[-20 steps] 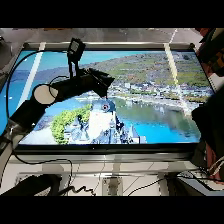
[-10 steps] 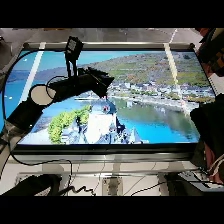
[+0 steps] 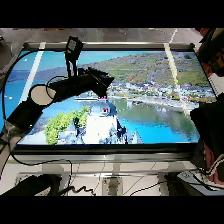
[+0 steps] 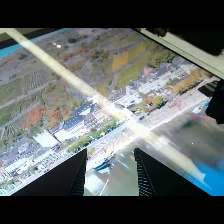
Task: Fold the clothes and pants, and hang the long-sleeved shirts on hangers.
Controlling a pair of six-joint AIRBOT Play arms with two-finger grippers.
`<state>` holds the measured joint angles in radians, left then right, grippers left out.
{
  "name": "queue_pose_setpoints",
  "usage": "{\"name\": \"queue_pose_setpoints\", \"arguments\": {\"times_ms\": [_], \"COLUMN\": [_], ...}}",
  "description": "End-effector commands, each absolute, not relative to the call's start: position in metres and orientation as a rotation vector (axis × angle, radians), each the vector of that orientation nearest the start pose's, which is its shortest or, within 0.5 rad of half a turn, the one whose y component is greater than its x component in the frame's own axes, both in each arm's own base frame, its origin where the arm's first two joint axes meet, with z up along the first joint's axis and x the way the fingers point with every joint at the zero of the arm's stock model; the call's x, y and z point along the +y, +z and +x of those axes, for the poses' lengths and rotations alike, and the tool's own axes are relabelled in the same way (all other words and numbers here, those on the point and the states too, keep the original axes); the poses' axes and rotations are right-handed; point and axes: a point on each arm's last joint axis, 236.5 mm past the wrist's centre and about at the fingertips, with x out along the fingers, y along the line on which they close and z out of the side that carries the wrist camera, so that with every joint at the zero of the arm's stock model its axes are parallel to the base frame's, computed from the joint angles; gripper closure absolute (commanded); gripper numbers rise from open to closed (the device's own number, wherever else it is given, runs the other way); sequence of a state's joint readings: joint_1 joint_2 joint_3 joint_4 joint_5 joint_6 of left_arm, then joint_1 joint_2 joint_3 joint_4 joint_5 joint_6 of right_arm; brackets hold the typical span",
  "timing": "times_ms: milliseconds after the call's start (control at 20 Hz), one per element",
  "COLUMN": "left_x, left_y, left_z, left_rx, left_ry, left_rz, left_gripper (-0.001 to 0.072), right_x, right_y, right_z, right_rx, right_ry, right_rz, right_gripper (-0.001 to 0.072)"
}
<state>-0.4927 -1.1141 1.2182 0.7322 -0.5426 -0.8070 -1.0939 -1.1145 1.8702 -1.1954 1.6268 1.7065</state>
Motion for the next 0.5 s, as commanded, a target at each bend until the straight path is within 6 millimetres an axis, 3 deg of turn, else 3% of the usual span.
{"name": "queue_pose_setpoints", "arguments": {"times_ms": [0, 100, 200, 300, 450], "left_x": [-0.307, -0.307, -0.307, -0.307, -0.307], "left_y": [0.239, 0.239, 0.239, 0.239, 0.239], "left_z": [0.380, 0.380, 0.380, 0.380, 0.380], "left_rx": [0.288, 0.288, 0.288, 0.288, 0.288], "left_ry": [-0.881, -0.881, -0.881, -0.881, -0.881], "left_rz": [0.017, 0.017, 0.017, 0.017, 0.017], "left_gripper": [0.0377, 0.0377, 0.0377, 0.0377, 0.0377], "right_x": [-0.169, -0.111, -0.071, -0.045, -0.004], "right_y": [0.301, 0.298, 0.289, 0.272, 0.245], "right_z": [0.308, 0.344, 0.367, 0.382, 0.402], "right_rx": [0.722, 0.769, 0.804, 0.862, 0.926], "right_ry": [-0.341, -0.139, -0.039, -0.007, 0.091], "right_rz": [0.479, 0.243, 0.033, -0.121, -0.186], "right_gripper": [0.0675, 0.0675, 0.0675, 0.0675, 0.0674]}}
